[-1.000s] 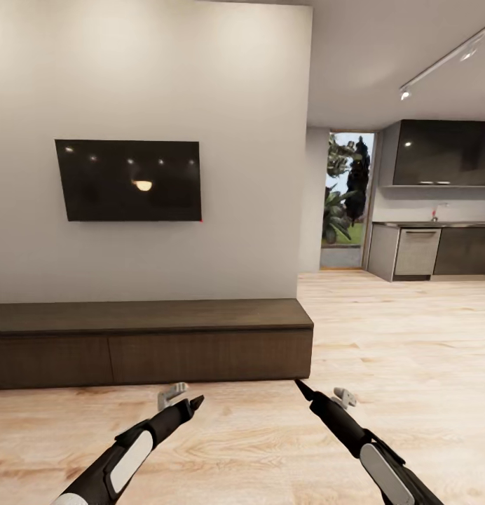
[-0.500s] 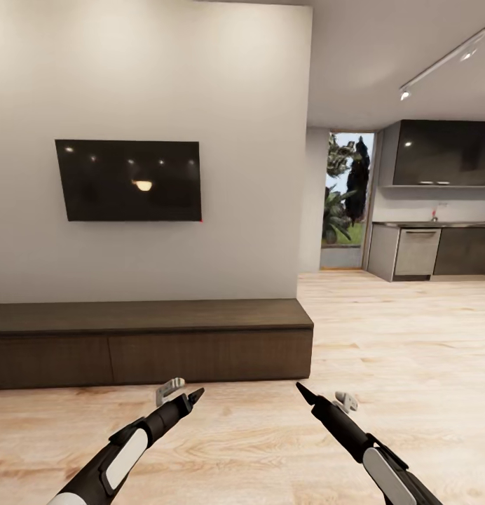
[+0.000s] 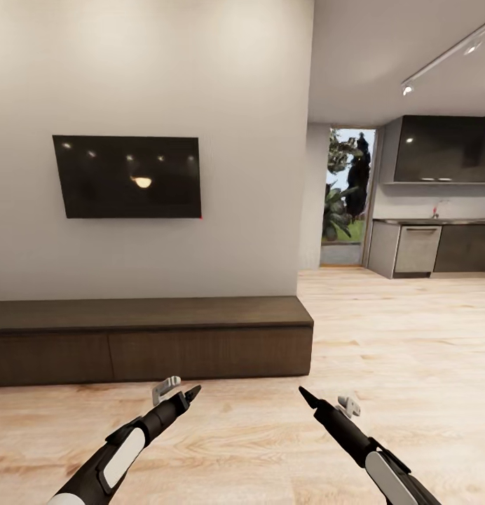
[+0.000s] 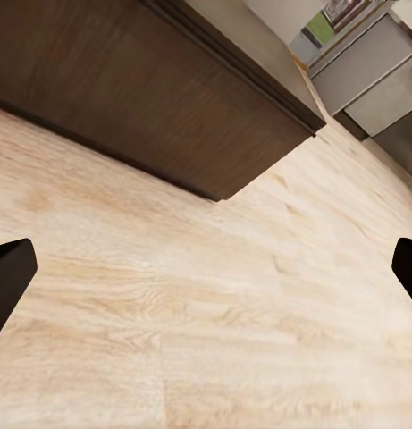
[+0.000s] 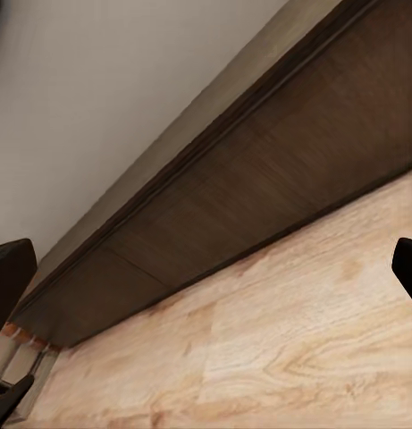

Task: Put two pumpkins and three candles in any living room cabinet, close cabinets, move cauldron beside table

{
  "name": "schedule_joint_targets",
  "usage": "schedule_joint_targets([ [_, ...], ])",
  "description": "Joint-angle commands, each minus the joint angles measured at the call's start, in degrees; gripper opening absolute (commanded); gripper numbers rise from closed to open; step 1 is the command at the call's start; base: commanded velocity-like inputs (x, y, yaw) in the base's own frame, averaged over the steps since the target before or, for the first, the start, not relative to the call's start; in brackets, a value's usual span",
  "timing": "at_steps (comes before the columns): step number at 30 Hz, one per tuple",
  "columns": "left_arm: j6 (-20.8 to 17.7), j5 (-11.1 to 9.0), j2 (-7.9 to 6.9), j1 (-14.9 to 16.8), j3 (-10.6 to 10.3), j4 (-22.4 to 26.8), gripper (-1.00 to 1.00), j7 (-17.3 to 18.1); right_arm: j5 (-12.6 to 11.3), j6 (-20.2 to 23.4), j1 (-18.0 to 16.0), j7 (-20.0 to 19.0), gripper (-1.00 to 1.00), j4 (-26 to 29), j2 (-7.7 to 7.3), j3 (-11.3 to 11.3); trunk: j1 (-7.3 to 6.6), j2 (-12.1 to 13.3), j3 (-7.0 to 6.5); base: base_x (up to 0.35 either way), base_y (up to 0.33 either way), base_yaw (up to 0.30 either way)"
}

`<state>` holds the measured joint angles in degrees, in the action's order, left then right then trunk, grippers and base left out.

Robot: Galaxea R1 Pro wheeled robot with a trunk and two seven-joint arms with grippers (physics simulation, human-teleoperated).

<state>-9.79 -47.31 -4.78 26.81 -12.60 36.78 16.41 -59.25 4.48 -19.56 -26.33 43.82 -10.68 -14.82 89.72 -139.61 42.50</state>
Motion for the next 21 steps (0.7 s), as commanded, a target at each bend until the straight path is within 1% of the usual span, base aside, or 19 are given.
schedule_joint_targets([
  [1,-0.2,-0.6,-0.06,0.0,-0.2,0.1,1.0,0.0,-0.6,0.3,0.0,-0.1,1.0,0.0,-0.05,-0.1,-0.01,0.0,0.13,0.0,0.0,0.0],
  [21,-0.2,-0.6,-0.05,0.0,-0.1,0.4,1.0,0.0,-0.6,0.3,0.0,0.1,1.0,-0.9,0.07,0.0,-0.01,0.0,1.36,0.0,0.0,0.0],
])
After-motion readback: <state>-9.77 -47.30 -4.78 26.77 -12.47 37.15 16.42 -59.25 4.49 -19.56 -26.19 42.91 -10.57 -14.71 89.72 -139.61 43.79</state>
